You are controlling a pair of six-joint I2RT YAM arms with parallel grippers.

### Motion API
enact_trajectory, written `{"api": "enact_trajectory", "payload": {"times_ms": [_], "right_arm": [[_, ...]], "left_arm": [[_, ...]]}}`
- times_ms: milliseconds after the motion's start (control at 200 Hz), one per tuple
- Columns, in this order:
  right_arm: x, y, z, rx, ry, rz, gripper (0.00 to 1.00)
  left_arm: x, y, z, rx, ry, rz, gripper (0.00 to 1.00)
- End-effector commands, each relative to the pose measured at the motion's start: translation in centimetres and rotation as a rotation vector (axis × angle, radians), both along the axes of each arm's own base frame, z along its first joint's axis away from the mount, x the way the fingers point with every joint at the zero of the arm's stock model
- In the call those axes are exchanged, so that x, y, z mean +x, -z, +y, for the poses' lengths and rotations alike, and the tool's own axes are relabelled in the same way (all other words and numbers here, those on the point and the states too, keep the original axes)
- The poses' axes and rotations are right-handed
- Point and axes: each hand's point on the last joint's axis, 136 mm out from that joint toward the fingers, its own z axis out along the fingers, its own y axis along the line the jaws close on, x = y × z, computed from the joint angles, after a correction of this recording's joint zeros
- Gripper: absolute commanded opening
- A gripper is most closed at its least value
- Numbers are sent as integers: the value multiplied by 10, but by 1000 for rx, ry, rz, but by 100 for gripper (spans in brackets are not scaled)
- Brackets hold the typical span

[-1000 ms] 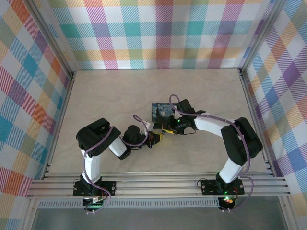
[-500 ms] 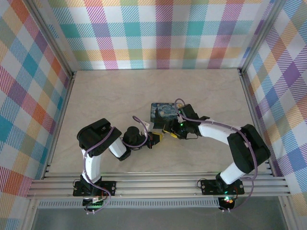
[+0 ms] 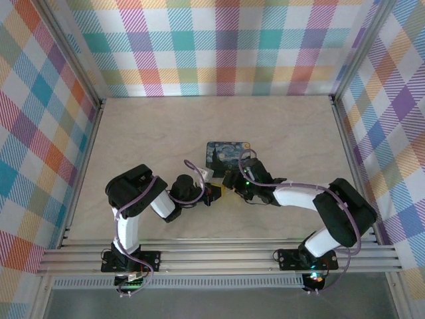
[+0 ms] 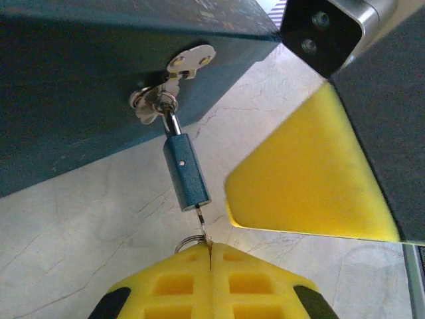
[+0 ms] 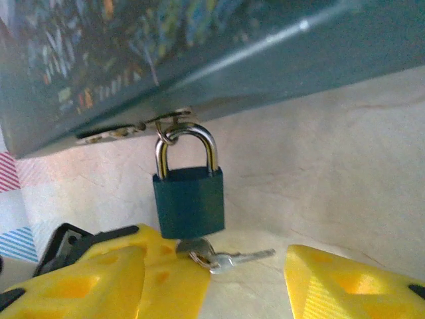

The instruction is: Unlock the padlock with the key

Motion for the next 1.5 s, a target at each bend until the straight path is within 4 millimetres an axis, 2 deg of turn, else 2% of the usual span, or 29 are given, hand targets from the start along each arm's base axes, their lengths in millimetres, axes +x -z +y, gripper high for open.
{"api": "enact_trajectory", "payload": {"times_ms": [0,430,735,1050,1125,1375,1495], "right_arm": [[10,-6,11,49,16,-41,58],[15,-4,16,-37,-51,-21,58],[11,2,22,-38,-147,100,57],[11,8,21,-48,-166,113,55],[12,9,23,-42,-172,112,51],[12,14,24,-34,-176,110,25],[12,14,24,-32,-170,114,17]], "left_arm": [[-12,25,4,79,31,82,0],[-12,26,4,86,55,92,0],[-11,30,14,96,44,101,0],[-8,28,21,75,38,111,0],[-8,28,22,74,38,113,0],[-11,26,23,71,61,114,0],[-11,26,24,84,60,110,0]]}}
